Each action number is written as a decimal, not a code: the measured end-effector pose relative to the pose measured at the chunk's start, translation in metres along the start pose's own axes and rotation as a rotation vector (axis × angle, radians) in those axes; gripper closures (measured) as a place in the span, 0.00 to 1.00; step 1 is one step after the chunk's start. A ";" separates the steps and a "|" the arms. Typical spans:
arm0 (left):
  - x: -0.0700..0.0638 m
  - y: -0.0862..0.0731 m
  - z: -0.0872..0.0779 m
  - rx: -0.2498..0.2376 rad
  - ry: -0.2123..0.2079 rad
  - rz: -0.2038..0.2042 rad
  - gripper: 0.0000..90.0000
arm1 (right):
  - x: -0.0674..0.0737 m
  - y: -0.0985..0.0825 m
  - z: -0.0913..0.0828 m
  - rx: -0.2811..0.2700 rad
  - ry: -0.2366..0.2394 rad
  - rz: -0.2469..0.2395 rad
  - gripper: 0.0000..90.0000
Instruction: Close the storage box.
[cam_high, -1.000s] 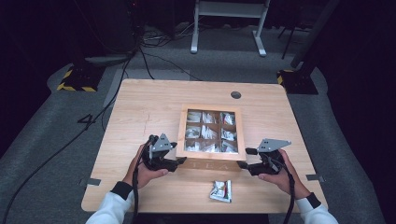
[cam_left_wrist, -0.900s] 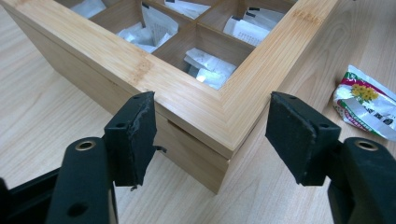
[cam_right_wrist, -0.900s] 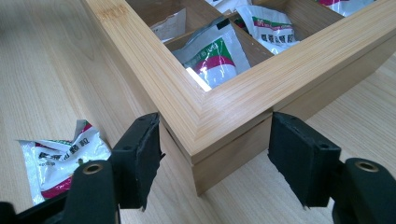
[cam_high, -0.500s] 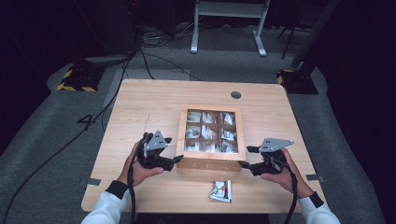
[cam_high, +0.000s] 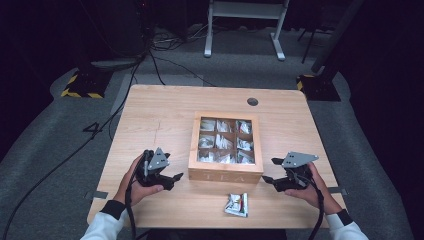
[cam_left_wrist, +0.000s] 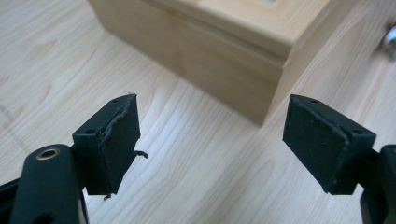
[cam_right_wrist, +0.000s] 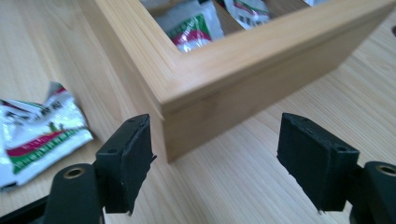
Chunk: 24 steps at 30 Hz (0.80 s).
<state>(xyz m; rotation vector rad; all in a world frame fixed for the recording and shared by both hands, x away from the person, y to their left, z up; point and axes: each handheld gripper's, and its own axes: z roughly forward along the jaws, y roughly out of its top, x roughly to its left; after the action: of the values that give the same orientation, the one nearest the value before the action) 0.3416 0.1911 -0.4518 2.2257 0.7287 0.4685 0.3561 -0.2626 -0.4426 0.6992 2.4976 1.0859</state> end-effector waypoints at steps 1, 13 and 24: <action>0.001 -0.003 0.000 0.010 0.008 0.004 0.21 | -0.002 -0.002 -0.001 0.000 -0.002 0.008 0.30; 0.011 -0.028 0.001 0.074 0.045 -0.009 0.21 | -0.020 -0.038 -0.011 0.030 -0.081 0.071 0.31; 0.025 -0.053 -0.007 0.084 0.044 -0.083 0.21 | -0.037 -0.074 -0.022 0.028 -0.128 0.183 0.31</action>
<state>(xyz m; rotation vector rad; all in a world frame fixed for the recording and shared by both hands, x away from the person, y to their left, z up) 0.3383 0.2401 -0.4837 2.2595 0.8749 0.4548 0.3536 -0.3390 -0.4799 0.9895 2.3811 1.0326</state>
